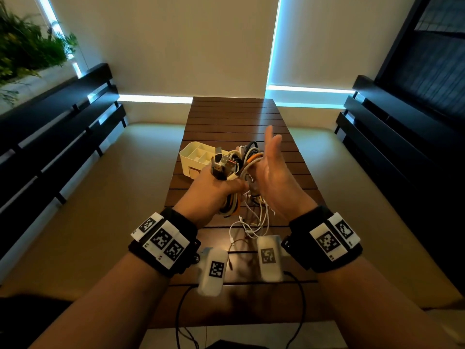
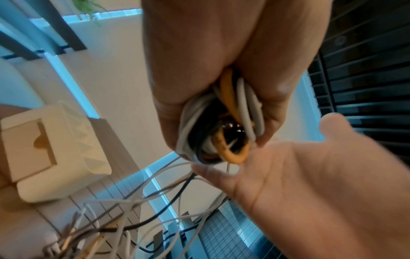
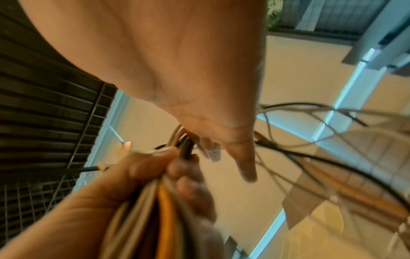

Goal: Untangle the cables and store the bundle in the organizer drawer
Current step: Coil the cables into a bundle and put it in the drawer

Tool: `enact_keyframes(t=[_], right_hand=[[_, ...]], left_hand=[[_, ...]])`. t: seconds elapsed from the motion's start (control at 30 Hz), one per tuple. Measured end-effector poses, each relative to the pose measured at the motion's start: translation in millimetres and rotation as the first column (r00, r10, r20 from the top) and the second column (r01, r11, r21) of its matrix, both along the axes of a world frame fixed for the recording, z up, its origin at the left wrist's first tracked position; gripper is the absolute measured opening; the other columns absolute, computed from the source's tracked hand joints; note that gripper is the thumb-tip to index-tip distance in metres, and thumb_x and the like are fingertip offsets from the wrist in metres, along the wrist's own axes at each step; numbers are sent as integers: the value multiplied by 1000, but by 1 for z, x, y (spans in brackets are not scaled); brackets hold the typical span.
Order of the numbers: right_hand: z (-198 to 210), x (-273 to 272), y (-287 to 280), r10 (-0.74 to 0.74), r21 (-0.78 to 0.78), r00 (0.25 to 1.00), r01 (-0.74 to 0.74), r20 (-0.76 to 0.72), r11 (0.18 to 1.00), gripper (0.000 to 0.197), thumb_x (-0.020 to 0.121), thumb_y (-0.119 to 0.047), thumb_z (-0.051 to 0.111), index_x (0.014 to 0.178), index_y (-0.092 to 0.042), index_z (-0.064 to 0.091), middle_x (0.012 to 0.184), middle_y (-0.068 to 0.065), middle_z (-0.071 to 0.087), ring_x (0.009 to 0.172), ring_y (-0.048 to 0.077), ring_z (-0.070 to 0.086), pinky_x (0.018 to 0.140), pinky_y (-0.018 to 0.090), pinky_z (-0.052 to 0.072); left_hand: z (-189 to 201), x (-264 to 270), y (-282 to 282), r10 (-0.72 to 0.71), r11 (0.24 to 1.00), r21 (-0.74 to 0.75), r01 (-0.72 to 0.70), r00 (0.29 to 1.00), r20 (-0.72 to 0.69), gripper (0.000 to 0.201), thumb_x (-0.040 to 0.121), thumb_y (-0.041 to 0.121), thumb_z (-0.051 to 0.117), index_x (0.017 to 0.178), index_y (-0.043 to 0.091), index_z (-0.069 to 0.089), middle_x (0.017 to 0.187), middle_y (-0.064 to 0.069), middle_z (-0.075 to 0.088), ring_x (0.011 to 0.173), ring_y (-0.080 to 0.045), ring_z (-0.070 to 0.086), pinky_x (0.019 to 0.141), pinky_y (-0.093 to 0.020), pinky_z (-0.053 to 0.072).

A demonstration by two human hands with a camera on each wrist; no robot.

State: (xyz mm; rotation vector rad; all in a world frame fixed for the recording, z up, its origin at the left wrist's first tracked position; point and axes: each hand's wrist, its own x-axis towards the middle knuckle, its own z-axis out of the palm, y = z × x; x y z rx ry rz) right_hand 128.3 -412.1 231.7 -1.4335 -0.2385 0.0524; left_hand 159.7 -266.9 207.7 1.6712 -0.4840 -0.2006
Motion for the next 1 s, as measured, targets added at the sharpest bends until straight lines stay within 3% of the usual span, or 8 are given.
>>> enact_keyframes(t=[0.07, 0.13, 0.27, 0.33, 0.5, 0.6, 0.77, 1.0], right_hand=[[-3, 7, -9, -79, -133, 997, 78, -8, 988, 104, 71, -91, 40, 154, -45, -4, 118, -5, 70, 116, 17, 65, 96, 52, 53], [4, 7, -18, -160, -290, 987, 149, -15, 945, 84, 87, -73, 44, 154, -28, 24, 79, -10, 74, 84, 9, 72, 90, 48, 57], [12, 5, -33, -404, -531, 890, 453, 213, 717, 24, 96, -40, 59, 92, -19, 69, 56, -2, 67, 53, 4, 62, 66, 32, 54], [10, 6, -37, -423, -411, 866, 499, 266, 763, 9, 91, -26, 65, 98, -20, 68, 68, -7, 66, 63, 2, 60, 69, 27, 49], [5, 17, -37, -4, -472, 954, 152, 301, 869, 76, 72, -11, 67, 137, -40, 42, 129, -7, 57, 125, 5, 53, 102, 29, 45], [-2, 24, -30, 60, -463, 985, 22, 161, 886, 70, 75, -3, 67, 137, -29, 48, 121, -2, 65, 109, 11, 65, 87, 30, 54], [-17, 24, -17, -65, -478, 988, 125, 142, 869, 18, 90, -3, 60, 92, -20, 67, 70, -5, 67, 61, 12, 61, 60, 26, 50], [-30, 23, -18, -82, -392, 992, 113, 93, 913, 8, 93, -17, 66, 97, -23, 65, 67, -4, 63, 61, 16, 61, 62, 30, 53]], left_hand=[[-1, 0, 3, 23, 999, -31, -23, 1000, -1, 14, 89, 2, 65, 103, 1, 68, 90, -15, 72, 78, -18, 68, 71, -23, 56], [-3, 0, 5, 22, 997, -71, -25, 999, -36, 16, 90, 1, 64, 105, -5, 64, 90, -23, 69, 80, -31, 65, 80, -40, 57], [-5, 3, 9, -1, 992, -128, -19, 988, -153, 5, 92, -1, 60, 95, -6, 60, 67, -17, 59, 61, -31, 58, 66, -51, 54], [-4, 3, 10, -12, 995, -101, -4, 989, -149, 9, 92, 0, 59, 94, -9, 59, 65, -15, 57, 57, -27, 55, 59, -39, 52], [7, 1, 8, -77, 996, -57, 71, 993, -93, 10, 90, -1, 62, 98, -7, 63, 66, -9, 59, 57, -21, 55, 57, -35, 48], [16, 0, 7, -109, 991, -82, 107, 994, -28, 12, 86, 0, 66, 89, 10, 69, 64, -7, 62, 54, -20, 57, 55, -36, 50], [17, 4, 13, -107, 969, -221, 115, 993, 46, 8, 81, 13, 69, 90, 14, 71, 60, -11, 59, 54, -28, 54, 62, -39, 49], [17, 12, 16, -13, 866, -500, -17, 998, -56, 13, 85, 4, 57, 98, 5, 59, 62, -5, 52, 53, -17, 54, 59, -34, 50]])
